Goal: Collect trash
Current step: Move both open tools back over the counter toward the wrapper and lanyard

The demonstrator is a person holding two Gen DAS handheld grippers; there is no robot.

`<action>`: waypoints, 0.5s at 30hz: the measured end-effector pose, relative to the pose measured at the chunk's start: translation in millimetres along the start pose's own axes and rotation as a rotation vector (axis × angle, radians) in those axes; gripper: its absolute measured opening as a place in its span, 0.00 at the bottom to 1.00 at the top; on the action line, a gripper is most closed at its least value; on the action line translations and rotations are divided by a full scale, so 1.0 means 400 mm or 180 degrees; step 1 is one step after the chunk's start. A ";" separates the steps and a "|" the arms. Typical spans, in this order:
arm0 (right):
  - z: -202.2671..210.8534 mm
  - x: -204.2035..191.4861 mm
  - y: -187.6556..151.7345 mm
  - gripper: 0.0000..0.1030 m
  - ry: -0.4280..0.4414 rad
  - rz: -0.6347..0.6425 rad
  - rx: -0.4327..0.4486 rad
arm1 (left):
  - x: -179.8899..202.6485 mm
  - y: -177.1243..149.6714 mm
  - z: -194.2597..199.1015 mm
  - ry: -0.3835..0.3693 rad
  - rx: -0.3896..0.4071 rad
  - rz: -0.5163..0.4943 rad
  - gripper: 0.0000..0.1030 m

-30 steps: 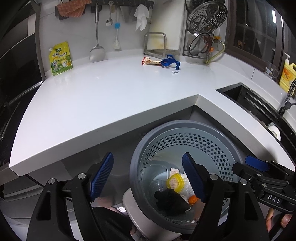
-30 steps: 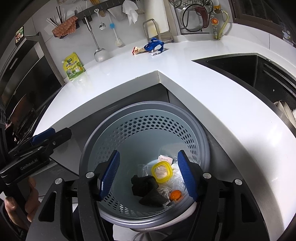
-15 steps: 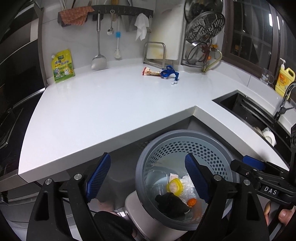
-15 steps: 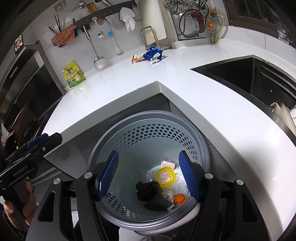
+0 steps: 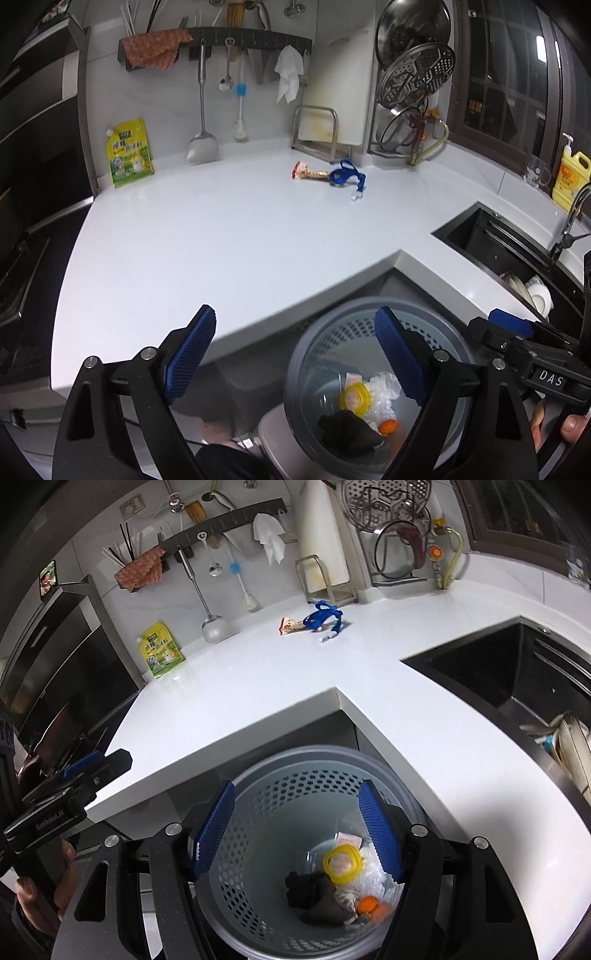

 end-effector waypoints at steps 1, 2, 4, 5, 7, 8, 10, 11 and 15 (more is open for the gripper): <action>-0.008 -0.001 0.010 0.65 0.0012 0.0005 0.0000 | -0.004 0.011 -0.005 0.0003 0.0013 -0.0001 0.84; -0.013 -0.002 0.016 0.65 0.0013 0.0011 0.0002 | -0.008 0.022 -0.010 0.0007 0.0025 0.0001 0.84; -0.024 -0.002 0.034 0.65 0.0001 0.0035 0.0016 | -0.019 0.040 -0.019 0.0023 0.0054 0.0013 0.84; -0.030 -0.003 0.047 0.65 0.0000 0.0048 0.0031 | -0.026 0.052 -0.026 0.0044 0.0074 0.0024 0.84; -0.041 -0.003 0.068 0.65 0.0010 0.0064 0.0064 | -0.040 0.077 -0.040 0.0071 0.0103 0.0051 0.85; -0.047 -0.003 0.081 0.65 0.0018 0.0067 0.0079 | -0.045 0.087 -0.047 0.0074 0.0114 0.0056 0.86; -0.060 0.000 0.102 0.65 0.0029 0.0064 0.0096 | -0.055 0.110 -0.065 0.0103 0.0137 0.0052 0.86; -0.068 0.002 0.112 0.66 0.0038 0.0057 0.0099 | -0.060 0.121 -0.075 0.0122 0.0145 0.0046 0.86; -0.104 0.009 0.151 0.66 0.0056 0.0063 0.0081 | -0.077 0.162 -0.116 0.0150 0.0160 0.0066 0.86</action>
Point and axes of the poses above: each gripper's, at about its wrist camera, not at the fingertips, and z roughly against the way its jaws point, x to its right, y to its top, the point moved 8 cm from there along -z, roughly the way its jaws point, and after that the axes turned 7 degrees about y, right-handed, at the moved point
